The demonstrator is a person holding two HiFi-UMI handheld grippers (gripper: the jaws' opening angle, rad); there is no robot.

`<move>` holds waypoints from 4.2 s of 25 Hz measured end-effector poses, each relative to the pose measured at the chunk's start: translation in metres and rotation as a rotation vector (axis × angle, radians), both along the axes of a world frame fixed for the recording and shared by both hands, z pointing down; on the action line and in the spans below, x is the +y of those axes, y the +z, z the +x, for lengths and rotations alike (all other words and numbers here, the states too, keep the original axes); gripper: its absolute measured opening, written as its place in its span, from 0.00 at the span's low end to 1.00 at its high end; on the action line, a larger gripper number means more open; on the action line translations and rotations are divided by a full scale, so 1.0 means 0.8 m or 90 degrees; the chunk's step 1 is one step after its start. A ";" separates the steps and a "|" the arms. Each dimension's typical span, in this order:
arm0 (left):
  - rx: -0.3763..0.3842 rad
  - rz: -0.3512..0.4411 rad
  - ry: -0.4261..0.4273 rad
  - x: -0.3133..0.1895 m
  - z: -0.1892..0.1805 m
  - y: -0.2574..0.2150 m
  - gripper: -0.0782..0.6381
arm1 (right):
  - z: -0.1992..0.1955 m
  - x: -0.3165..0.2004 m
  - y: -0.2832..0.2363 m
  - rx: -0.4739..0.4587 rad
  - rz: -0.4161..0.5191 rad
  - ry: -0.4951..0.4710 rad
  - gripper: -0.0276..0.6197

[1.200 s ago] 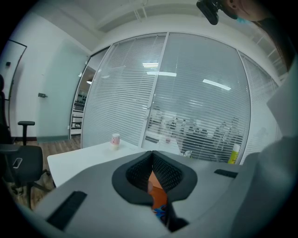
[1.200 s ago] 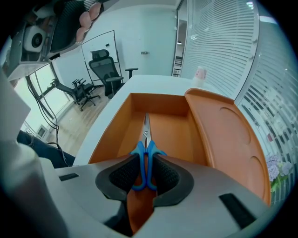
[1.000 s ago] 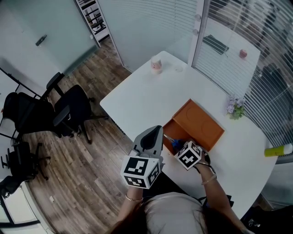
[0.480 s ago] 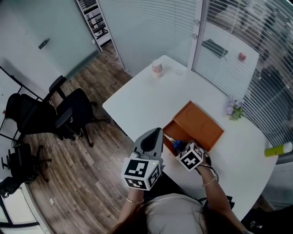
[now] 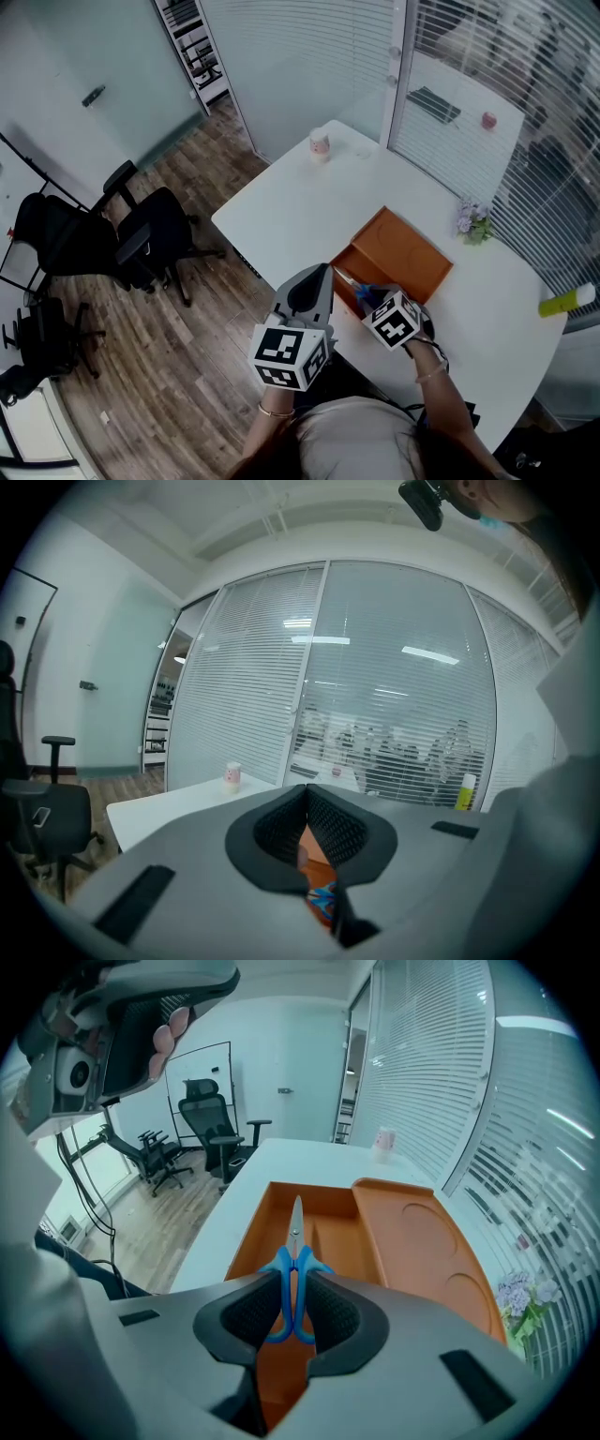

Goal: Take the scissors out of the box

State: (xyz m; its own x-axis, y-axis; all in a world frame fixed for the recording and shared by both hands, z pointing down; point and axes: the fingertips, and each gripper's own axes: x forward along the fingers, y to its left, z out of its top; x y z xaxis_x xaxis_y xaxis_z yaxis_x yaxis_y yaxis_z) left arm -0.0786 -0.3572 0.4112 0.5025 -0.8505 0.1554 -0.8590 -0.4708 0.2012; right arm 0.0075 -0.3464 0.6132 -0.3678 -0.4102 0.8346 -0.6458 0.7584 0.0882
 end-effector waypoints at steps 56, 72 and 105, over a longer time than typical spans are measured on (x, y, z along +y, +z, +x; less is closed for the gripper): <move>-0.051 0.100 -0.012 0.235 0.057 -0.068 0.13 | 0.065 0.180 -0.285 -0.380 0.388 0.151 0.22; -0.049 0.118 -0.024 0.281 0.056 -0.080 0.13 | 0.074 0.235 -0.317 -0.390 0.421 0.138 0.22; -0.026 0.109 -0.003 0.309 0.061 -0.056 0.13 | 0.075 0.275 -0.303 -0.361 0.425 0.134 0.22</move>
State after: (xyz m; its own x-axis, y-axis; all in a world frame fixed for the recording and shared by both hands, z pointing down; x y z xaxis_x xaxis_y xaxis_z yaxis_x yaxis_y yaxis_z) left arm -0.0294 -0.1098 0.3663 0.4950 -0.8685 0.0276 -0.8669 -0.4915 0.0833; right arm 0.0674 -0.1265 0.3706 -0.5143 -0.8500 0.1142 -0.8461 0.5246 0.0945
